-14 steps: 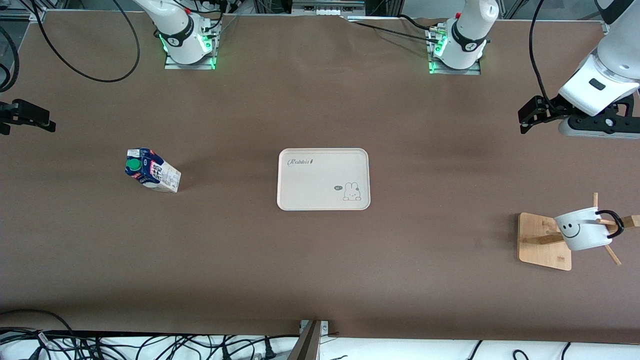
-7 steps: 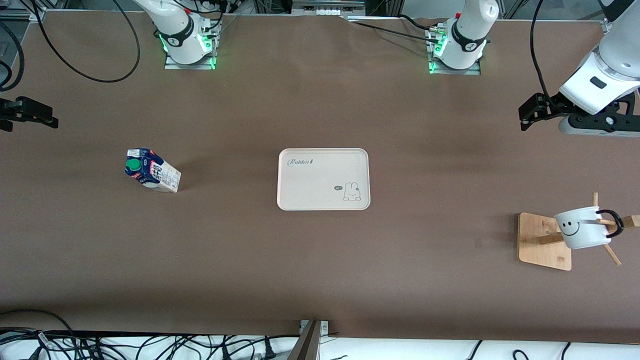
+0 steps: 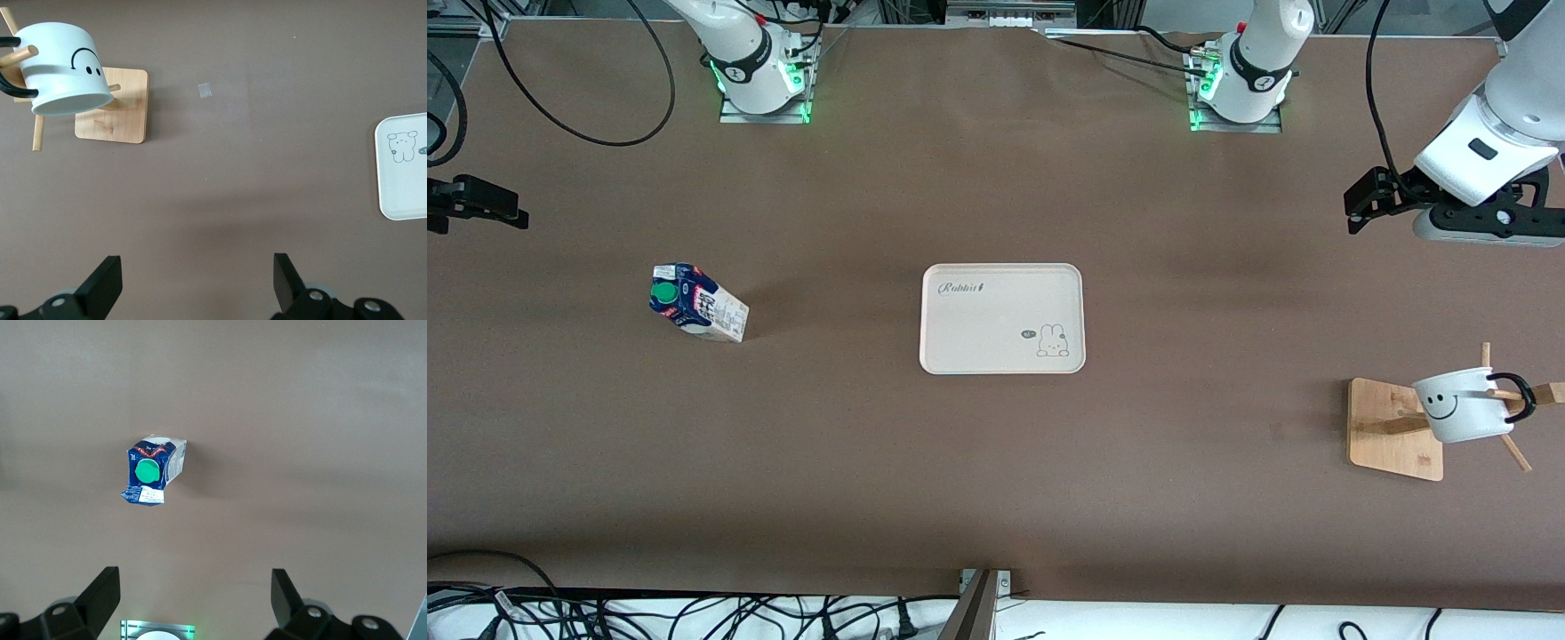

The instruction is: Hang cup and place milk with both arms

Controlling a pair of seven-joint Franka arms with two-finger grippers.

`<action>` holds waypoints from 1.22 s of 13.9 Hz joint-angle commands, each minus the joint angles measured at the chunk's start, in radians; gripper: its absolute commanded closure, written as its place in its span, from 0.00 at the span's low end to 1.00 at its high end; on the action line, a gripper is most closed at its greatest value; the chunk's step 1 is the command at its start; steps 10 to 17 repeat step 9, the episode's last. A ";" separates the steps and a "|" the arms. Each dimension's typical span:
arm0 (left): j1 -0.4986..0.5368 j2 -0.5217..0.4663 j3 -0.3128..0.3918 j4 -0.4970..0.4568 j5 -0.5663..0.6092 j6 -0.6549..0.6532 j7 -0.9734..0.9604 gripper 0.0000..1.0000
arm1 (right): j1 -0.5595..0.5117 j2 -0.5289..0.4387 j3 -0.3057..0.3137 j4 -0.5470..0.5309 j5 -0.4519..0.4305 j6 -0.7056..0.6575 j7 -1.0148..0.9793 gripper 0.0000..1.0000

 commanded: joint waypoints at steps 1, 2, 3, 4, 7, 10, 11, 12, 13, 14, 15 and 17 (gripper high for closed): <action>0.002 0.029 -0.005 0.054 0.009 -0.025 -0.006 0.00 | 0.002 -0.012 0.003 -0.013 0.003 -0.005 -0.006 0.00; 0.000 0.030 -0.007 0.059 0.009 -0.025 -0.006 0.00 | 0.002 -0.012 0.003 -0.013 0.003 -0.005 -0.007 0.00; 0.002 0.033 -0.007 0.059 0.009 -0.025 -0.005 0.00 | 0.002 -0.012 0.003 -0.013 0.003 -0.005 -0.007 0.00; 0.002 0.035 -0.007 0.061 0.008 -0.025 -0.003 0.00 | 0.002 -0.012 0.003 -0.013 0.003 -0.005 -0.007 0.00; 0.003 0.036 -0.007 0.061 0.008 -0.025 -0.002 0.00 | 0.001 -0.012 0.003 -0.013 0.000 -0.005 -0.006 0.00; 0.003 0.036 -0.007 0.061 0.009 -0.025 -0.002 0.00 | 0.002 -0.009 0.003 -0.013 0.000 -0.005 -0.009 0.00; 0.003 0.036 -0.007 0.061 0.009 -0.025 -0.002 0.00 | 0.002 -0.009 0.003 -0.013 0.000 -0.005 -0.009 0.00; 0.003 0.036 -0.007 0.061 0.009 -0.025 -0.002 0.00 | 0.002 -0.009 0.003 -0.013 0.000 -0.005 -0.009 0.00; 0.003 0.036 -0.007 0.061 0.009 -0.025 -0.002 0.00 | 0.002 -0.009 0.003 -0.013 0.000 -0.005 -0.009 0.00; 0.003 0.036 -0.007 0.061 0.009 -0.025 -0.002 0.00 | 0.002 -0.009 0.003 -0.013 0.000 -0.005 -0.009 0.00; 0.003 0.036 -0.007 0.061 0.009 -0.025 -0.002 0.00 | 0.002 -0.009 0.003 -0.013 0.000 -0.005 -0.009 0.00; 0.003 0.036 -0.007 0.061 0.009 -0.025 -0.002 0.00 | 0.002 -0.009 0.003 -0.013 0.000 -0.005 -0.009 0.00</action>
